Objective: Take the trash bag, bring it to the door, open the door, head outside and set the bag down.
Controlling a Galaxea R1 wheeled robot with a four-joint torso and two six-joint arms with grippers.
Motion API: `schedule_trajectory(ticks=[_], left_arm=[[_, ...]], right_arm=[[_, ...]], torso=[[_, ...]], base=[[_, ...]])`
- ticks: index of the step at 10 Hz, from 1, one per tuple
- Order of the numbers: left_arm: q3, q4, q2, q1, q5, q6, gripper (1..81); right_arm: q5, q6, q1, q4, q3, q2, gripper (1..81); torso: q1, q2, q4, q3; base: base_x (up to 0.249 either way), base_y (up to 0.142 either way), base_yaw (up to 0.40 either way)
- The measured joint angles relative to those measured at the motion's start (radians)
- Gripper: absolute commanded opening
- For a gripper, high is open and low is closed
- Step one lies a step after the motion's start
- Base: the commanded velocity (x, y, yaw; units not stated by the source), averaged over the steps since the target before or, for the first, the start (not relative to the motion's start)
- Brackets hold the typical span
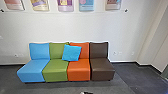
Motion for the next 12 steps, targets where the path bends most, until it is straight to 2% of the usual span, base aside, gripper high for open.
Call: schedule_trajectory(ticks=[6, 10, 12], left_arm=[[0.000, 0.000, 0.000, -0.003, -0.002, 0.000, 81.1], [0.000, 0.000, 0.000, 0.000, -0.001, 0.000, 81.1], [0.005, -0.001, -0.005, 0.000, 0.001, -0.004, 81.1]], right_arm=[[0.000, 0.000, 0.002, 0.000, 0.000, 0.000, 81.1], [-0.001, 0.000, 0.000, 0.000, 0.005, -0.001, 81.1], [-0.001, 0.000, 0.001, 0.000, 0.042, -0.020, 81.1]], torso=[[0.001, 0.000, 0.000, 0.000], [0.001, 0.000, 0.000, 0.000], [0.000, 0.000, 0.000, 0.000]], base=[[0.156, 0.000, 0.000], [0.000, 0.000, 0.000], [0.000, 0.000, 0.000]])
